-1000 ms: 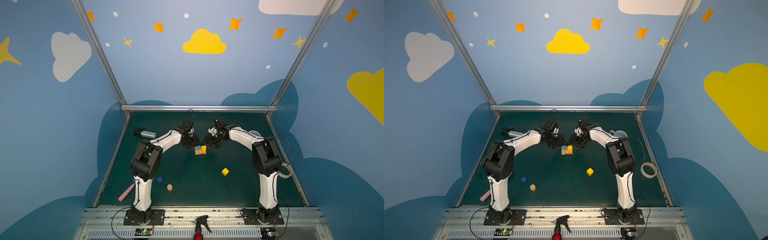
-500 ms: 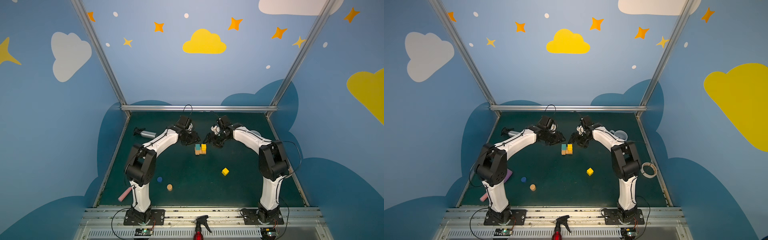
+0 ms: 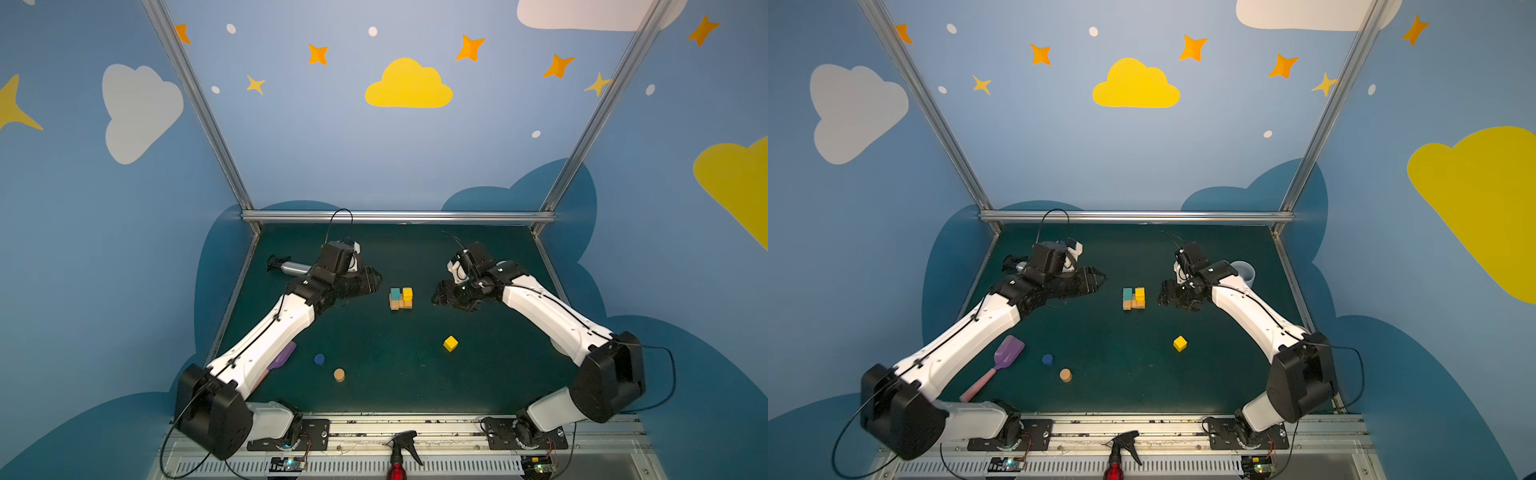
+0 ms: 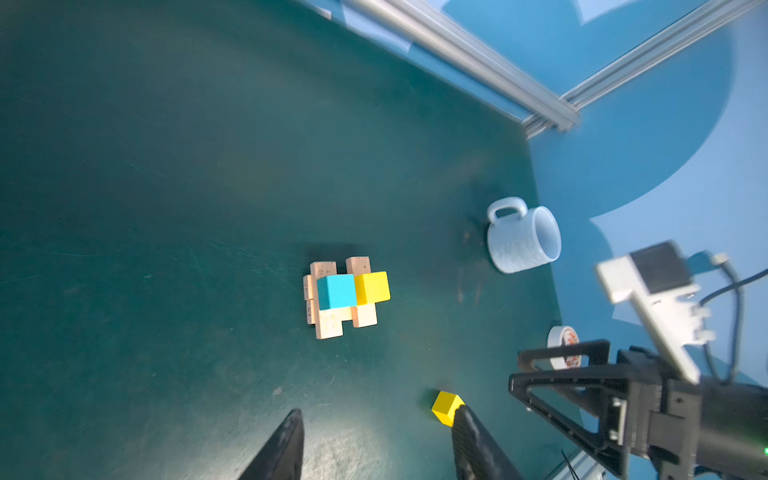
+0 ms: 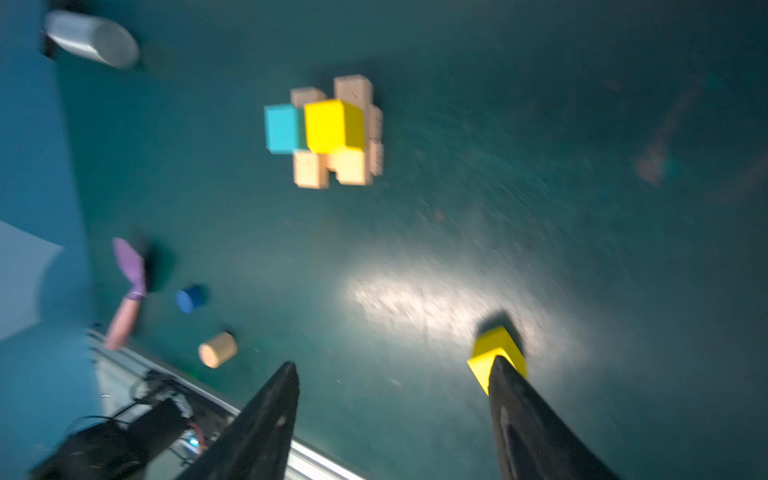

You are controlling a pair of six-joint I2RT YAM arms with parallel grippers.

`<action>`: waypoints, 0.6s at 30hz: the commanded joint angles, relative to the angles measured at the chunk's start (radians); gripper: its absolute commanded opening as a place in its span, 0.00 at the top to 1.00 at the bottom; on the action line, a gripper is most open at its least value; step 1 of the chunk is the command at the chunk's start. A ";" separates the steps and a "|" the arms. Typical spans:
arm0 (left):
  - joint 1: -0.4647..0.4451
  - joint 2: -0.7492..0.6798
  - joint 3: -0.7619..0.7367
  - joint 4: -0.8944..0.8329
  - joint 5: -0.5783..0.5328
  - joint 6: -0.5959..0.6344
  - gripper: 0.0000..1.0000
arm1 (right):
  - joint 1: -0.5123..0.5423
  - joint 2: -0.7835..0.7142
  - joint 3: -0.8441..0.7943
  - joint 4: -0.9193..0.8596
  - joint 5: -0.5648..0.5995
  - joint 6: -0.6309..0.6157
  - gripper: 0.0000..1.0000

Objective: Build the wood block tower
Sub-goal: 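Move the right gripper to the loose yellow cube while the left gripper withdraws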

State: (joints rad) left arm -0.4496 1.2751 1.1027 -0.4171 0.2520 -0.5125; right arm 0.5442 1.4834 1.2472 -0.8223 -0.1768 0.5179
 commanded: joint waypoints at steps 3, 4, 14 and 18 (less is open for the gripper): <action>0.003 -0.185 -0.103 0.006 -0.108 0.030 0.40 | 0.048 -0.060 -0.080 -0.162 0.073 -0.081 0.29; 0.003 -0.211 -0.112 -0.009 -0.125 0.035 0.40 | 0.061 -0.057 -0.087 -0.182 0.080 -0.094 0.29; 0.003 -0.410 -0.204 -0.039 -0.167 0.029 0.39 | 0.092 0.056 -0.162 -0.137 0.090 -0.187 0.23; 0.002 -0.444 -0.216 -0.052 -0.186 0.033 0.38 | 0.100 0.131 -0.147 -0.117 0.087 -0.234 0.21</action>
State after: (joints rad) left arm -0.4496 0.8520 0.8921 -0.4534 0.0963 -0.4931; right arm 0.6361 1.5799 1.0901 -0.9604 -0.0795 0.3386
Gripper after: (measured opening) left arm 0.615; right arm 0.788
